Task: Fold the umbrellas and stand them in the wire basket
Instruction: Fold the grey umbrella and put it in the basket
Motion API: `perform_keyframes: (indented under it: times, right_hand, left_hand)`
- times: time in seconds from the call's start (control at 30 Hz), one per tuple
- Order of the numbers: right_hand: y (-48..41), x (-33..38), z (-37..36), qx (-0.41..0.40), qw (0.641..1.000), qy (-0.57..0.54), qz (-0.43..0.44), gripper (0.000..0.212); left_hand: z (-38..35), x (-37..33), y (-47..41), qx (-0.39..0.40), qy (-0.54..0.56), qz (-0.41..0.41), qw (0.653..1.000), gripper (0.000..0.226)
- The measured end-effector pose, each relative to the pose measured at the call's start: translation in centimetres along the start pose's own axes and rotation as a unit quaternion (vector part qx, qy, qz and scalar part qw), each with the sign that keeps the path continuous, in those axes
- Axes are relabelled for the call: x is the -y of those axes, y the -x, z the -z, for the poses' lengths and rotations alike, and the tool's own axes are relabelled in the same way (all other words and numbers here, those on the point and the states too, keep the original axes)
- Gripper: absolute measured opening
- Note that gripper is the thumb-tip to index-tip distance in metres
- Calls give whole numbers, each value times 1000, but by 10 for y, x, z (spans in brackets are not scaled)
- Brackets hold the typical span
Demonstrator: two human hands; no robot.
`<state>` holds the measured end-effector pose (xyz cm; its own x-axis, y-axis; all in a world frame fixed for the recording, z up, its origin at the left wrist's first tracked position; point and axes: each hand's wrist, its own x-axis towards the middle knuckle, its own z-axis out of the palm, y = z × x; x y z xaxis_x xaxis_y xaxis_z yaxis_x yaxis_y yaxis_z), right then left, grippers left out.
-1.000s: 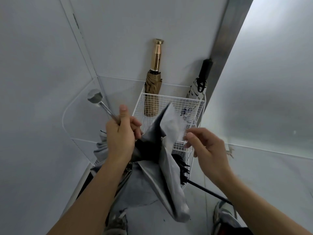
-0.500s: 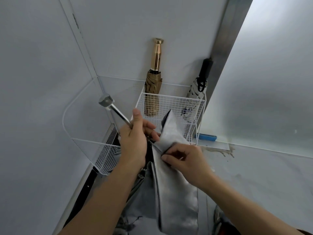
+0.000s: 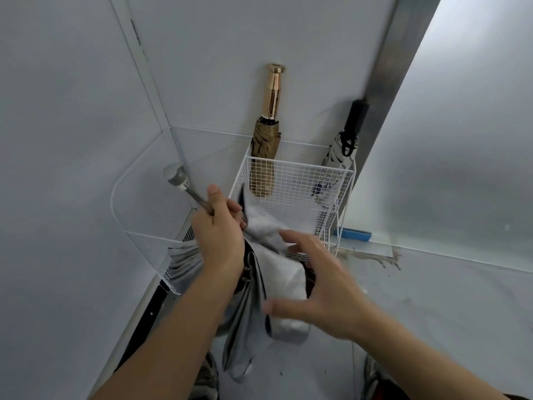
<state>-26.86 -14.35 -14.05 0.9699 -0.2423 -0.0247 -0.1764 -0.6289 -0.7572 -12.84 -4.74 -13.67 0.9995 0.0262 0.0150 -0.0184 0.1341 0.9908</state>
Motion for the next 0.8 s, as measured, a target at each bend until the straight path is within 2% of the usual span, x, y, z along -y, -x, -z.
perform_keyframes:
  times: [0.03, 0.07, 0.1, 0.2, 0.3, 0.37, 0.43, 0.5, 0.57, 0.67, 0.73, 0.8]
  right_hand:
    - [3, 1, -3, 26, 996, 78, -12, 97]
    - [2, 0, -7, 34, 990, 133, -21, 92]
    - [-1, -6, -9, 19, 988, 149, -31, 77]
    - [-18, -30, 3, -104, 981, 120, -110, 32]
    - [-27, -46, 24, -209, 959, 129, -144, 19]
    - [-25, -46, 24, -253, 950, 144, -115, 18]
    - [-19, -38, 16, -277, 954, 117, -15, 13]
    - [-10, -28, 4, -232, 966, 64, 95, 5]
    - [-2, -23, -11, -141, 981, 35, 131, 5]
    - [-2, -24, -29, -45, 996, 16, 75, 25]
    - [-6, -25, -32, -54, 997, -14, 49, 30]
    - [-9, -25, -32, -75, 996, -38, 35, 22]
  left_hand:
    - [0, 1, -2, -4, -6, -5, 1000, 59]
    - [1, 2, -4, -4, -14, -11, 1000, 59]
    - [2, 3, -5, 3, -24, -19, 1000, 59]
    - [6, 4, -6, 56, -68, -44, 995, 59]
    - [8, 5, -5, 101, -134, -25, 986, 58]
    - [9, 8, -7, 118, -161, -10, 980, 58]
    - [9, 9, -9, 117, -172, 6, 978, 58]
    - [9, 9, -10, 107, -161, 16, 981, 57]
    - [7, 6, -9, 105, -144, 18, 984, 56]
    - [5, 3, -4, 118, -123, 21, 985, 56]
    - [3, 0, 1, 130, -105, 21, 986, 57]
    - [1, -3, 7, 146, -84, 30, 985, 58]
